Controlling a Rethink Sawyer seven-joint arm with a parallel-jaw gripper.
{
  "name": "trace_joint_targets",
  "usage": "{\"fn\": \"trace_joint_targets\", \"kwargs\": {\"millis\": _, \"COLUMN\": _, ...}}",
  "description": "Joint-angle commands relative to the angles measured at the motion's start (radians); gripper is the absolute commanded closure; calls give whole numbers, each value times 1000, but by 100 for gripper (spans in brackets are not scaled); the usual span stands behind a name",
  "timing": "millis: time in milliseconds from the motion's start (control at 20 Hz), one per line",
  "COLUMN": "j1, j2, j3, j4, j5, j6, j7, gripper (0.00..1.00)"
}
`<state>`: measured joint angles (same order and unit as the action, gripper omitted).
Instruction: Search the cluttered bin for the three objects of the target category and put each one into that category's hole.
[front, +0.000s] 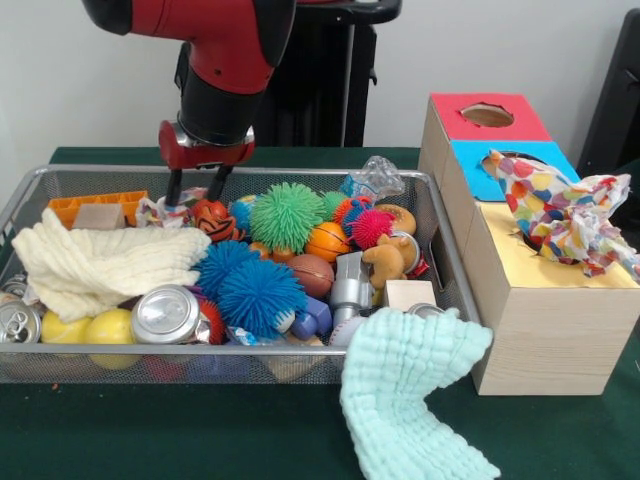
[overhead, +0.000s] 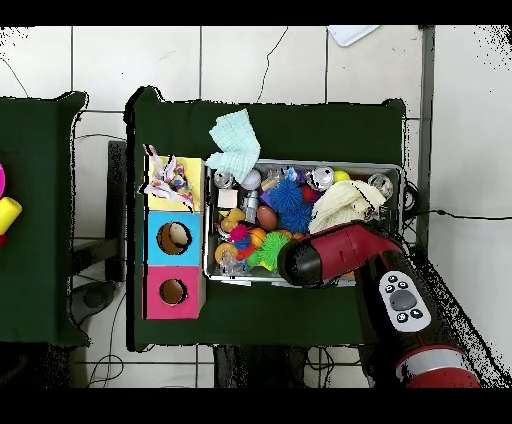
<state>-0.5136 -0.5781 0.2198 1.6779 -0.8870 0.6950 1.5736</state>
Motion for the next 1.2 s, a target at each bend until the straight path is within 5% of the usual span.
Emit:
{"fn": "trace_joint_targets", "kwargs": {"millis": 50, "j1": 12, "j2": 49, "j3": -15, "j4": -96, "j5": -98, "j6": 61, "j7": -133, "gripper": 0}}
{"fn": "trace_joint_targets", "kwargs": {"millis": 600, "j1": 22, "j2": 128, "j3": -21, "j4": -153, "j5": -119, "j6": 68, "j7": -110, "gripper": 0}}
{"fn": "trace_joint_targets", "kwargs": {"millis": 1200, "j1": 2, "j2": 251, "j3": -24, "j4": -198, "j5": -17, "j6": 128, "j7": -62, "gripper": 0}}
